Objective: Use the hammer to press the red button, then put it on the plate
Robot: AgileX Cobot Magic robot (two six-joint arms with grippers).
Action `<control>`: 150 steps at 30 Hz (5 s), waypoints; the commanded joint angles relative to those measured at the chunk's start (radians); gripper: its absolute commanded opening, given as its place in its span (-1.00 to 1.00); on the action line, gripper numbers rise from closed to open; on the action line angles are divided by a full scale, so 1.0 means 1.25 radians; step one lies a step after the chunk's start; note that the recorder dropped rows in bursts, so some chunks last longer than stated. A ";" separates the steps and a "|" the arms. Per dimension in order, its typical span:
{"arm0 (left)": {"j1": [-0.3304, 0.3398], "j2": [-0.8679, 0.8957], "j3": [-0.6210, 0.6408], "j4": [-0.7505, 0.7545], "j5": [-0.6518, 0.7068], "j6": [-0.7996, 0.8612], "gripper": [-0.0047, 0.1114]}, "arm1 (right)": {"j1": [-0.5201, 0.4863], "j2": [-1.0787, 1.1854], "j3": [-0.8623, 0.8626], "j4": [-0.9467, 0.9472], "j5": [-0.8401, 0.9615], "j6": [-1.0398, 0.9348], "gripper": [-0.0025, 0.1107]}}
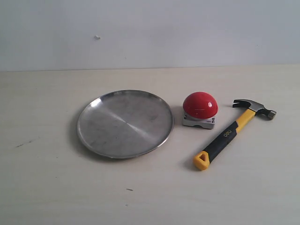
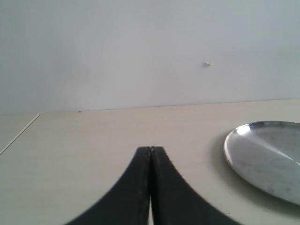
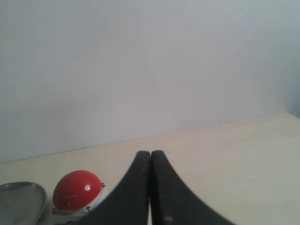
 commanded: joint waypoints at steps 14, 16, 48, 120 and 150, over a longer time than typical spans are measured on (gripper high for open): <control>0.000 -0.005 0.000 -0.004 -0.001 0.001 -0.92 | -0.070 -0.003 0.004 -0.001 -0.006 -0.002 -0.96; 0.000 -0.005 0.000 -0.004 -0.001 0.001 -0.92 | -0.070 -0.003 0.004 -0.001 -0.006 -0.002 -0.96; 0.000 -0.005 0.000 -0.004 -0.001 0.001 -0.92 | -0.068 -0.003 -0.057 0.065 -0.203 0.220 -0.96; 0.000 -0.005 0.000 -0.004 -0.001 0.001 -0.92 | 0.272 1.348 -0.888 0.084 0.378 0.489 -0.96; 0.000 -0.005 0.000 -0.004 -0.001 0.001 -0.92 | 0.271 1.426 -1.051 -0.252 0.827 1.037 -0.96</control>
